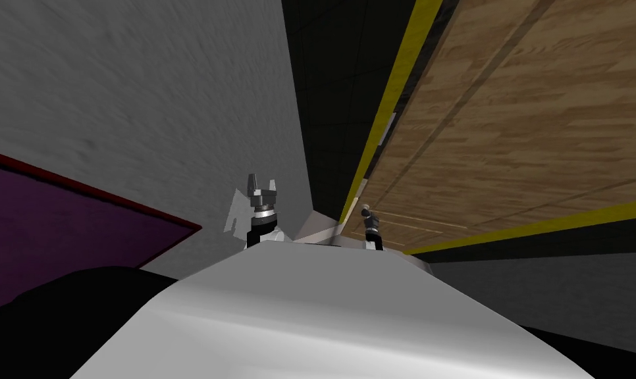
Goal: Pull the door open
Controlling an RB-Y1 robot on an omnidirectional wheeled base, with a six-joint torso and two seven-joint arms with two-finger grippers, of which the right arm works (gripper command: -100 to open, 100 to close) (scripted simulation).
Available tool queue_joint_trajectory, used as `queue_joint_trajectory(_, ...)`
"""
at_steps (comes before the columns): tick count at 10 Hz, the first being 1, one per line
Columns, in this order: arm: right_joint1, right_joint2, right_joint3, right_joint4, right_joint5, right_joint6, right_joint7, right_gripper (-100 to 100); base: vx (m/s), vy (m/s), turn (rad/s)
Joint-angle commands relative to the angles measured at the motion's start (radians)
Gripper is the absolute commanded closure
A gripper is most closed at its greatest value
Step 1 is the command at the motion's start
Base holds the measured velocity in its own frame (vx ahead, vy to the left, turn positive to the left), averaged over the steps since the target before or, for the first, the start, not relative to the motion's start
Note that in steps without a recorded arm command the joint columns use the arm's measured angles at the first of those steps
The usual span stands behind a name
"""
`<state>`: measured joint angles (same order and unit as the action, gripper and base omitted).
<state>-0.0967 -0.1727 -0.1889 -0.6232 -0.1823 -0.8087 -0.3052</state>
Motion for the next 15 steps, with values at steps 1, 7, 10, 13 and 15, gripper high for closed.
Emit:
queue_joint_trajectory(1,-0.012,0.000,0.003,0.007,-0.006,-0.012,-0.039,100,-0.022,-0.014,0.035)
queue_joint_trajectory(7,-0.013,-0.013,0.011,0.016,-0.051,-0.016,-0.190,100,-0.020,-0.010,0.067)
queue_joint_trajectory(10,-0.013,-0.020,0.015,0.020,-0.072,-0.018,-0.272,100,-0.024,-0.012,0.083)
queue_joint_trajectory(13,-0.013,-0.023,0.017,0.022,-0.083,-0.018,-0.328,100,-0.017,-0.006,0.053)
queue_joint_trajectory(15,-0.013,-0.026,0.019,0.025,-0.094,-0.019,-0.369,100,-0.015,-0.010,0.062)
